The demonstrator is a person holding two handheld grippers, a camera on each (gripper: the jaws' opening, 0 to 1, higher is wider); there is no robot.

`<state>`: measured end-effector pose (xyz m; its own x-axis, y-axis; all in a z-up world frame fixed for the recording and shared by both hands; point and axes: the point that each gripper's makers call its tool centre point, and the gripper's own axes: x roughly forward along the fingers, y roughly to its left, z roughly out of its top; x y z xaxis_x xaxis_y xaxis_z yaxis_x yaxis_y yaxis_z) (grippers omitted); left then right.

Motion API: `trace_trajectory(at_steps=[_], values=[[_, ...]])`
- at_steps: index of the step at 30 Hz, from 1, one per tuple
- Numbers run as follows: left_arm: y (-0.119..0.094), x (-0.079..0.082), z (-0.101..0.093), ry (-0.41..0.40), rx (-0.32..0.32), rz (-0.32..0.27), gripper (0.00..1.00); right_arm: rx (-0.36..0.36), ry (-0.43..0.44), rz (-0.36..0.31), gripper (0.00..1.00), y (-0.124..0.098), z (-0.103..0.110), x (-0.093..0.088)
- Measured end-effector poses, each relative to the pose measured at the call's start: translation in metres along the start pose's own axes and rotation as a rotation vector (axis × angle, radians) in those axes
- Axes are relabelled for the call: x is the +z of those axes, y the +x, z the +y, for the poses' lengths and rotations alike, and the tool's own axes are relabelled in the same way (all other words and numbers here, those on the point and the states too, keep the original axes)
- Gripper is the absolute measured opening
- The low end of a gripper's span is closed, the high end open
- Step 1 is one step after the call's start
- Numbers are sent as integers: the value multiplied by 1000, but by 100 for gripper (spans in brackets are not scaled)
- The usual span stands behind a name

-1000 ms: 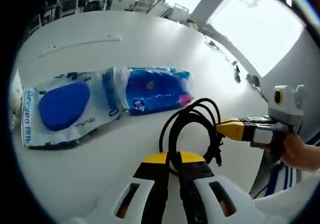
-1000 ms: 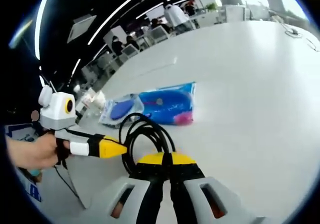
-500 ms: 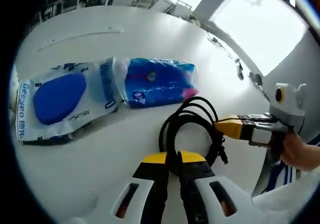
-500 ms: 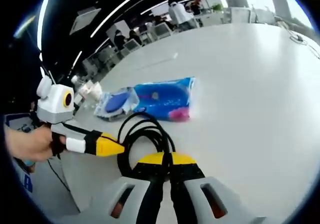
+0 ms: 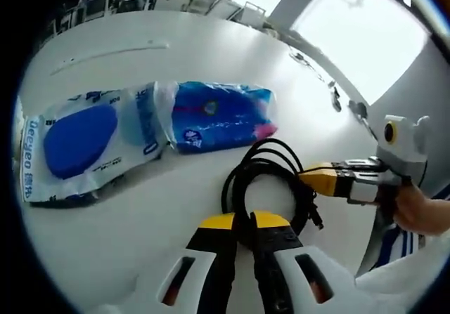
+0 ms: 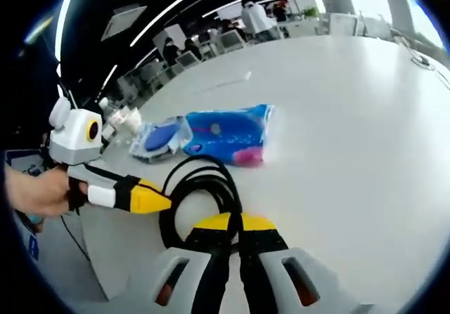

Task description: Arrange the tabletop items into an orderly group along one side of the table until the central work area is clear of visible clutter.

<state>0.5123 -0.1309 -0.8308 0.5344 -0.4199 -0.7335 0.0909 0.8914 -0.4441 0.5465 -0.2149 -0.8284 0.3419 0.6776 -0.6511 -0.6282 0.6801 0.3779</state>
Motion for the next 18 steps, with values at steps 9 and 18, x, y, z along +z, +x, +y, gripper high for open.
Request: trace_trajectory(at_steps=[9,18], values=[[0,0,0,-11,-19,-12,3,-6,-24,3,0,0,-1,0],[0,0,-2,10,-36,-7,4,-12,-46,-6,1,1,-1,1]])
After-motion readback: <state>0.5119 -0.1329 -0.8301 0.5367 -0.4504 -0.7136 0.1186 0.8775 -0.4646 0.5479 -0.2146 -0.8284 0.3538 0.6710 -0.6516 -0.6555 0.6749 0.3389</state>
